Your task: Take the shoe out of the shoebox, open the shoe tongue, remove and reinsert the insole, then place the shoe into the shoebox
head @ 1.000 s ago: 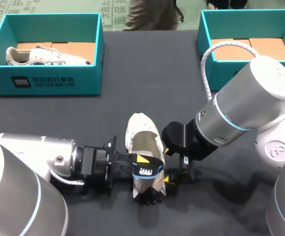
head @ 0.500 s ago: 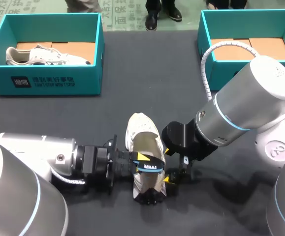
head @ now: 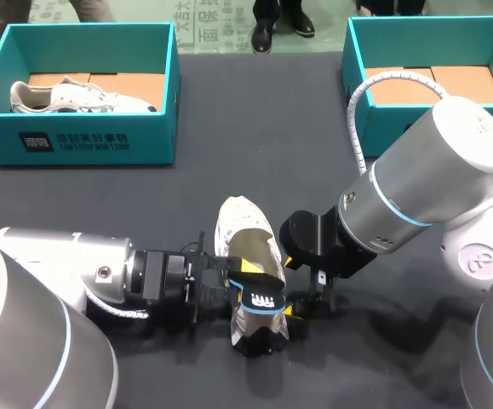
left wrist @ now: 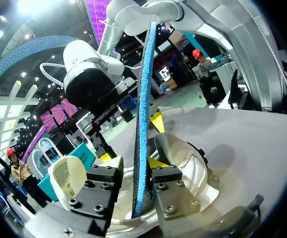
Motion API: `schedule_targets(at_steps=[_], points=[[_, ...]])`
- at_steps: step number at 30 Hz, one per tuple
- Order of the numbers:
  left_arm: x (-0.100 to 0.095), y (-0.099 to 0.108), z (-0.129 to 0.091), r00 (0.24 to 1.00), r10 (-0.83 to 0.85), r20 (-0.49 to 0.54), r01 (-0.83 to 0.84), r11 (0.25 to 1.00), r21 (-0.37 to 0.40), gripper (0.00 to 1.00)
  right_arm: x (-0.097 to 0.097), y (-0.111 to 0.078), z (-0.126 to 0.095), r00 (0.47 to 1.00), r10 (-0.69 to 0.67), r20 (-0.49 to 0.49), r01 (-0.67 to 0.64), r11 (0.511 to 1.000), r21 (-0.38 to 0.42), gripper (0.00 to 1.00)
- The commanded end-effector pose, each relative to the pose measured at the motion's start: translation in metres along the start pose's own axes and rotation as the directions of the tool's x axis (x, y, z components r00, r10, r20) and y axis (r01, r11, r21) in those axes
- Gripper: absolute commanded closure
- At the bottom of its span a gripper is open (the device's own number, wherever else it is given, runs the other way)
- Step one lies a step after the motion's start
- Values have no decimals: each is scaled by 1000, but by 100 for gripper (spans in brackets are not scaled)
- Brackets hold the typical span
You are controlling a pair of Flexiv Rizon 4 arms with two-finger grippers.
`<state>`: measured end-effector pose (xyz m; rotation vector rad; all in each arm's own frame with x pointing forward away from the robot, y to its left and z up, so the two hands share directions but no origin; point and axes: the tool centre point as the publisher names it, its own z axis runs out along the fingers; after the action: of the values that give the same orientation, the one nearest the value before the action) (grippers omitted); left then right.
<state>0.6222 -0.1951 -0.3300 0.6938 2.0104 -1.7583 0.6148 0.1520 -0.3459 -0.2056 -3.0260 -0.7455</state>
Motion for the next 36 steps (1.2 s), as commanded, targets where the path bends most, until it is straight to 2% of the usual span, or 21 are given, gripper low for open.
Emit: schedule_targets(at_steps=[1,7,14,16,17,19,36], points=[[1,-11,-2,1000,4,8,-4,1000,-4,72,2,0,1,1000,1,2,-1,1000,-1,0],[1,-28,-1,1000,18,22,-18,1000,-9,71,2,0,1,1000,1,2,-1,1000,-1,0],[1,-36,2,999,26,35,-24,998,-65,78,2,0,1,1000,1,2,-1,1000,-1,0],[2,-37,3,999,31,39,-28,997,-74,84,2,0,1,1000,1,2,-1,1000,-1,0],[1,-37,3,999,37,39,-33,996,-80,99,2,0,1,1000,1,2,-1,1000,-1,0],[2,-36,4,998,50,34,-47,995,-90,100,2,0,1,1000,1,2,-1,1000,-1,0],[1,14,5,998,49,25,-45,992,-121,100,2,0,1,1000,1,2,-1,1000,-1,0]])
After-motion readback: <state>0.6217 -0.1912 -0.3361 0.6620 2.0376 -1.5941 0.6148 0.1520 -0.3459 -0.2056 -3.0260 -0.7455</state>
